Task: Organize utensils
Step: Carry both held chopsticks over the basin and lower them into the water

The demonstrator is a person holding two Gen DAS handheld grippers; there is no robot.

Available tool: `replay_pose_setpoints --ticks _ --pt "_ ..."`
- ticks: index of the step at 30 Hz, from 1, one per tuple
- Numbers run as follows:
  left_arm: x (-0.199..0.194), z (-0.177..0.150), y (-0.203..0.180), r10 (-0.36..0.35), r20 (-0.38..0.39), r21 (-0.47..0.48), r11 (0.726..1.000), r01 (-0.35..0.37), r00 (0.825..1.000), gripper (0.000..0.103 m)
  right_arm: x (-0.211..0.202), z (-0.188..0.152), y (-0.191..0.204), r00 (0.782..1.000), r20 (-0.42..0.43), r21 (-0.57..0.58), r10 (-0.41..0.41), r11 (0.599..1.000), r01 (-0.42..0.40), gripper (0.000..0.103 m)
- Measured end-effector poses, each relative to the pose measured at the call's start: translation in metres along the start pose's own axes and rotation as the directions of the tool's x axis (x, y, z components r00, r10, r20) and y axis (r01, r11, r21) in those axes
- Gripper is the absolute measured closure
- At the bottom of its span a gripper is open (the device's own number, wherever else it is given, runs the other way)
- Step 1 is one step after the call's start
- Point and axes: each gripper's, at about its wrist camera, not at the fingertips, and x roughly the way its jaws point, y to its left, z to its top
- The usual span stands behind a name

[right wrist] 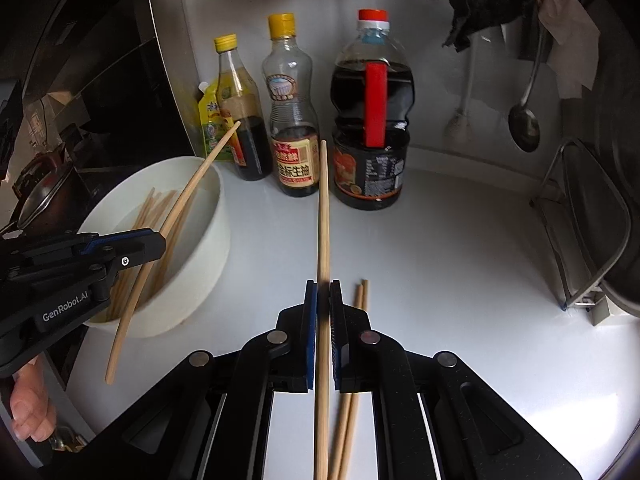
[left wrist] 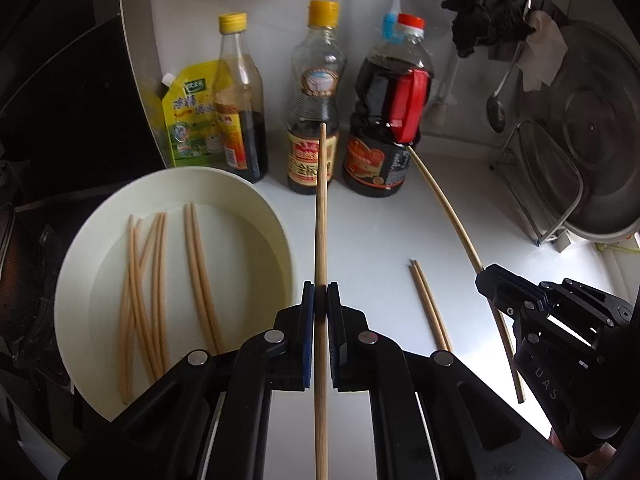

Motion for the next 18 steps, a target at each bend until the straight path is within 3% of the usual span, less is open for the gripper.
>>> replay_pose_setpoints --ticks 9,18 --pt "-0.004 0.009 0.092 0.101 0.007 -0.045 0.994 -0.100 0.995 0.096 0.037 0.055 0.078 0.991 0.013 -0.040 0.133 0.990 -0.133 0.097" --pt "0.032 0.009 0.167 0.131 -0.080 -0.124 0.982 -0.140 0.988 0.096 0.104 0.077 0.142 0.970 -0.112 -0.026 0.216 0.975 -0.220 0.097"
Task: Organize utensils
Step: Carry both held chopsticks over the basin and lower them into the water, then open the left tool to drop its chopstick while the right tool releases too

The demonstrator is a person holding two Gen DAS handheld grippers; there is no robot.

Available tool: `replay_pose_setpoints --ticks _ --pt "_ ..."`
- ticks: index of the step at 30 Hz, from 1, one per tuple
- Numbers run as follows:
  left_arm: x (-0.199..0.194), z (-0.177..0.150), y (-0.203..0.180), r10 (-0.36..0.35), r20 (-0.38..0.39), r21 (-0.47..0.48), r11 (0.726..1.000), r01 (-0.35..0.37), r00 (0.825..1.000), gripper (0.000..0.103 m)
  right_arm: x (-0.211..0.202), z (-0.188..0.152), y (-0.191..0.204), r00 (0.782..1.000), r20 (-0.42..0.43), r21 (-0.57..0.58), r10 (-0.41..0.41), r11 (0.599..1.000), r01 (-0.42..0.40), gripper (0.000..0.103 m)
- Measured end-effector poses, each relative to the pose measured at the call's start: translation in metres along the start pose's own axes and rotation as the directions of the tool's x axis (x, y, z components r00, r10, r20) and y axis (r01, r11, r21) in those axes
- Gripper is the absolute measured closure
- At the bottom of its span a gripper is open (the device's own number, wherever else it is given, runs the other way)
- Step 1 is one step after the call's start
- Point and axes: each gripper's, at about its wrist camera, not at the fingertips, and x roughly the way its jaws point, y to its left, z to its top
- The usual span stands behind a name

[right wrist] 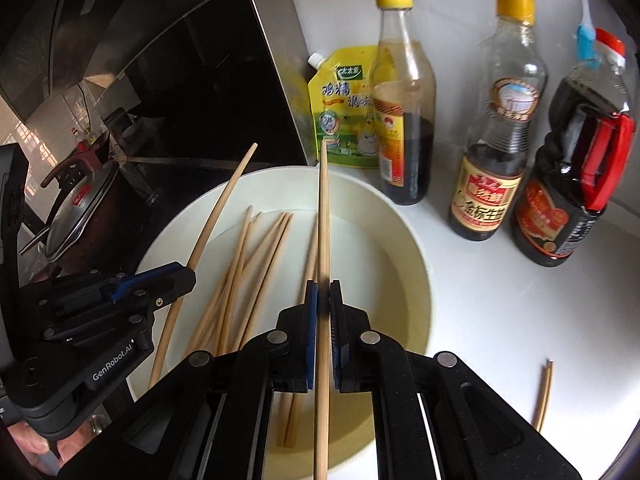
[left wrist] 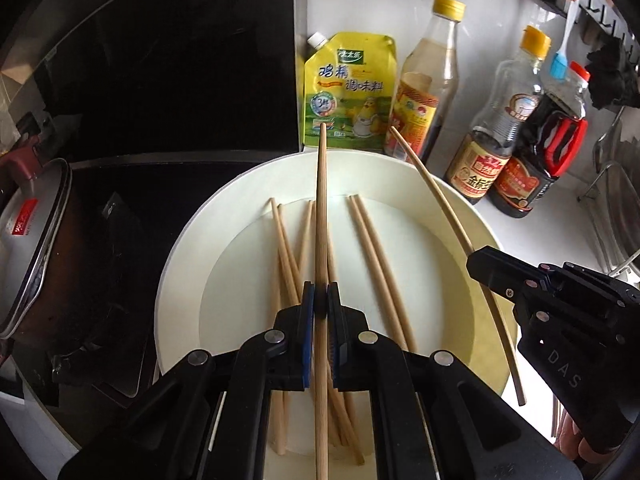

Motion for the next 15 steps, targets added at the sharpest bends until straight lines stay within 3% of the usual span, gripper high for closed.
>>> replay_pose_setpoints --ticks 8,15 --pt "0.037 -0.005 0.015 -0.016 -0.084 -0.020 1.000 0.015 0.996 0.096 0.049 0.004 0.016 0.992 -0.126 0.016 0.004 1.000 -0.002 0.097" --pt "0.054 -0.011 0.017 -0.026 -0.136 -0.030 0.999 0.022 0.990 0.096 0.062 -0.002 0.014 0.985 -0.170 0.045 0.018 0.999 -0.010 0.097"
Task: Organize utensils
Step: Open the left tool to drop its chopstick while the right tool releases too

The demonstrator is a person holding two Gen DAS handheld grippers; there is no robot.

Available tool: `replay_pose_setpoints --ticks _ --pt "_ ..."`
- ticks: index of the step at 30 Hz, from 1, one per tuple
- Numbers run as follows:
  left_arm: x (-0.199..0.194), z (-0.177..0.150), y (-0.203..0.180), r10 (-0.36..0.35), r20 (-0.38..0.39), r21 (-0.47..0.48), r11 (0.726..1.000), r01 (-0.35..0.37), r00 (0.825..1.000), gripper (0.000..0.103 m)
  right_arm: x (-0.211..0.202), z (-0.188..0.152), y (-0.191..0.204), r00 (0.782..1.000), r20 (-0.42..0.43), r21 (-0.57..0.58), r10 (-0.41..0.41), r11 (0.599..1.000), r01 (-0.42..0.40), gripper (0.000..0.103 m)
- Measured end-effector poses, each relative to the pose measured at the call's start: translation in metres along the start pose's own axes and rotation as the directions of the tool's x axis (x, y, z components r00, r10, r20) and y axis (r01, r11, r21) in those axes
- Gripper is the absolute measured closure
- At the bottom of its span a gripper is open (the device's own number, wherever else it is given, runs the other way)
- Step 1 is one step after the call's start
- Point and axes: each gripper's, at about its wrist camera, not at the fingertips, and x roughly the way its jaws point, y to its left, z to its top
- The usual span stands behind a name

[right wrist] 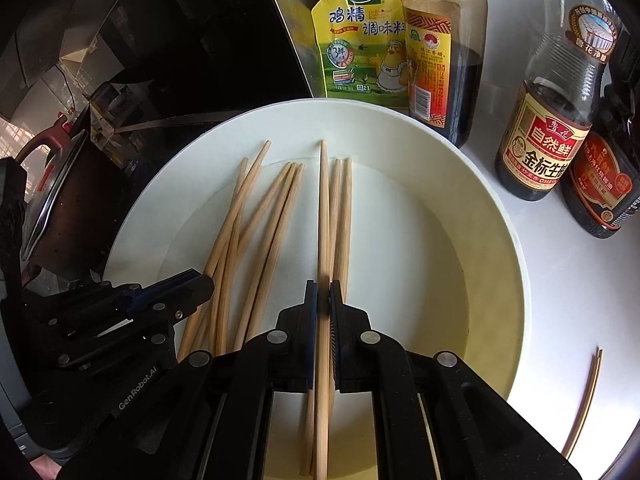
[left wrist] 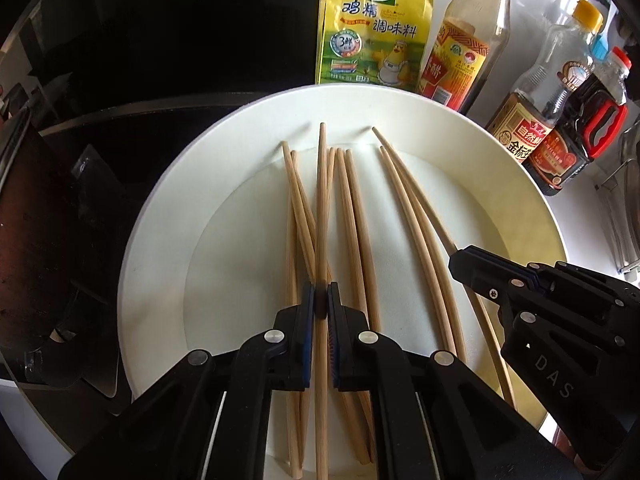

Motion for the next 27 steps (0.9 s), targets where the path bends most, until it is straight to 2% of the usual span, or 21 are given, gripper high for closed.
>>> replay_pose_setpoints --ticks 2,4,5,11,16,19,24,27 --pt "-0.002 0.000 0.001 -0.001 0.002 -0.010 1.000 0.001 1.000 0.090 -0.001 -0.002 -0.001 1.000 -0.002 0.005 0.005 1.000 -0.005 0.096" --pt "-0.007 -0.001 0.002 0.005 0.021 -0.017 1.000 -0.004 1.000 0.073 -0.003 -0.001 -0.001 1.000 0.007 0.005 0.004 1.000 -0.004 0.092" --pt "-0.010 0.000 0.003 0.011 0.031 -0.018 1.000 -0.010 0.999 0.071 -0.005 -0.001 0.000 1.000 0.017 0.000 -0.002 1.000 0.002 0.092" --pt "-0.025 -0.002 0.008 0.037 0.064 -0.039 0.999 -0.035 0.997 0.067 -0.025 -0.004 0.001 0.998 0.065 -0.014 -0.018 1.000 0.019 0.092" --pt "-0.044 -0.013 0.009 0.057 0.107 -0.052 0.997 -0.051 0.993 0.052 -0.043 -0.012 0.003 0.995 0.097 -0.021 -0.023 0.999 0.025 0.091" --pt "-0.056 -0.021 0.008 0.078 0.131 -0.058 0.996 -0.071 0.988 0.042 -0.054 -0.019 0.005 0.993 0.116 -0.028 -0.025 0.999 0.029 0.085" --pt "-0.074 -0.033 0.002 0.095 0.148 -0.062 0.994 -0.086 0.984 0.041 -0.072 -0.035 0.006 0.990 0.136 -0.040 -0.026 0.999 0.032 0.083" --pt "-0.086 -0.041 -0.002 0.102 0.164 -0.067 0.993 -0.092 0.981 0.034 -0.085 -0.043 0.003 0.987 0.160 -0.027 -0.032 0.999 0.037 0.080"
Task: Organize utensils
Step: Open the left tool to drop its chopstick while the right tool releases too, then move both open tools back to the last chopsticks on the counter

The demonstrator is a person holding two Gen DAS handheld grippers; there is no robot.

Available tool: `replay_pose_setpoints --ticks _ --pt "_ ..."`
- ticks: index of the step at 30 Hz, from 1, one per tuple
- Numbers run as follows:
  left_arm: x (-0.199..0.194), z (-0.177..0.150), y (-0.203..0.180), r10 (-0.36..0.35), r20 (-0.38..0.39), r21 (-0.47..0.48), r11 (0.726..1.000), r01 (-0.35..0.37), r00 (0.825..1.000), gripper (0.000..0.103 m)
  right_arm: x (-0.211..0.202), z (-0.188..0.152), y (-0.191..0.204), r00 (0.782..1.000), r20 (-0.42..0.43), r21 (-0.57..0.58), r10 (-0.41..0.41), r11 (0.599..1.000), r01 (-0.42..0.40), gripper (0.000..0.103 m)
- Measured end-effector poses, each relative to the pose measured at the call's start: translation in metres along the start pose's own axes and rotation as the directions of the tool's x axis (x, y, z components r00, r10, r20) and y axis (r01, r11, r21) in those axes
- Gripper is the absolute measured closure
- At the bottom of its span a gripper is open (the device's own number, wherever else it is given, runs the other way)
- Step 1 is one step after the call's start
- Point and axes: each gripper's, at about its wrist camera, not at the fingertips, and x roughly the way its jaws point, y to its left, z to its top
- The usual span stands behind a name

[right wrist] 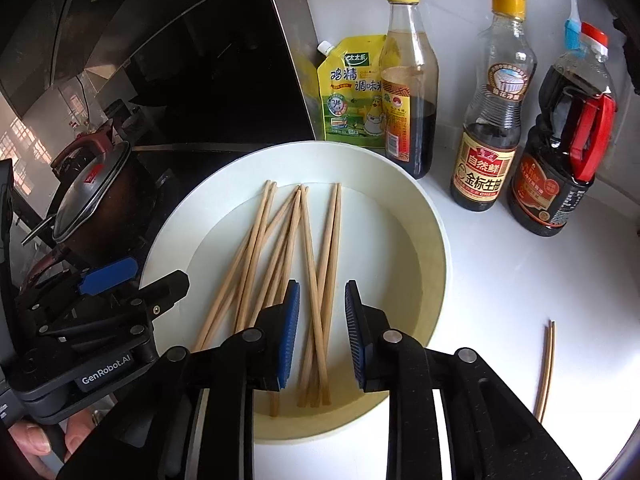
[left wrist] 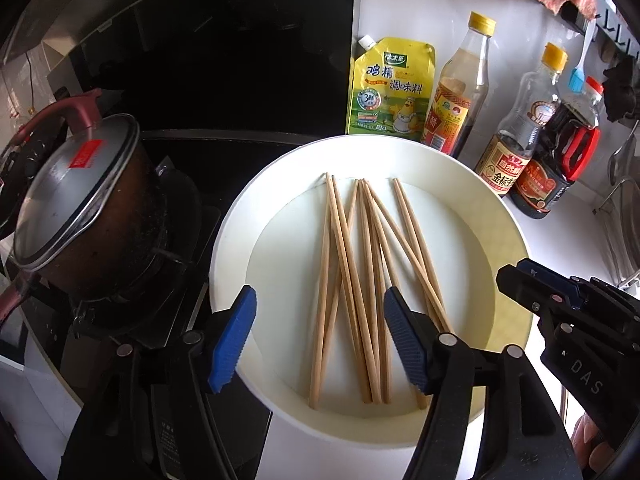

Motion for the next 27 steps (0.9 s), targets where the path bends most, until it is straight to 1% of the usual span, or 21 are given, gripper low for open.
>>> replay_pose_setpoints --ticks 1,2,8,12,16,18,20,26,27 --pt "-0.005 -0.002 -0.001 0.001 0.008 -0.003 1.000 -0.001 1.000 0.030 -0.005 -0.002 -0.001 1.000 0.007 0.003 0.002 1.000 -0.002 0.080" --pt "-0.009 -0.004 -0.001 -0.003 0.016 -0.005 1.000 0.003 1.000 0.029 -0.011 -0.004 -0.002 1.000 0.016 0.003 0.001 1.000 -0.001 0.080" --pt "-0.031 -0.019 -0.012 -0.004 0.037 -0.002 1.000 0.005 0.999 0.026 -0.042 -0.020 -0.012 0.998 0.051 0.009 -0.022 1.000 0.022 0.075" --pt "-0.041 -0.028 -0.024 -0.008 0.041 0.011 1.000 0.007 0.999 0.024 -0.058 -0.035 -0.026 0.997 0.055 0.021 -0.046 0.999 0.045 0.068" --pt "-0.049 -0.040 -0.040 -0.020 0.032 0.029 0.999 0.019 0.999 0.023 -0.070 -0.054 -0.047 0.995 0.053 0.048 -0.081 0.996 0.078 0.068" --pt "-0.051 -0.046 -0.050 -0.028 0.026 0.037 0.999 0.027 0.999 0.020 -0.076 -0.063 -0.058 0.993 0.052 0.061 -0.104 0.993 0.101 0.066" --pt "-0.052 -0.052 -0.060 -0.041 0.018 0.046 0.998 0.040 0.999 0.019 -0.081 -0.073 -0.071 0.990 0.049 0.073 -0.129 0.989 0.125 0.063" --pt "-0.050 -0.069 -0.097 -0.086 -0.009 0.095 0.992 0.086 0.996 0.019 -0.093 -0.102 -0.114 0.980 0.023 0.123 -0.197 0.973 0.193 0.063" --pt "-0.049 -0.071 -0.103 -0.092 -0.013 0.102 0.990 0.093 0.996 0.019 -0.094 -0.107 -0.121 0.978 0.017 0.127 -0.208 0.971 0.204 0.061"
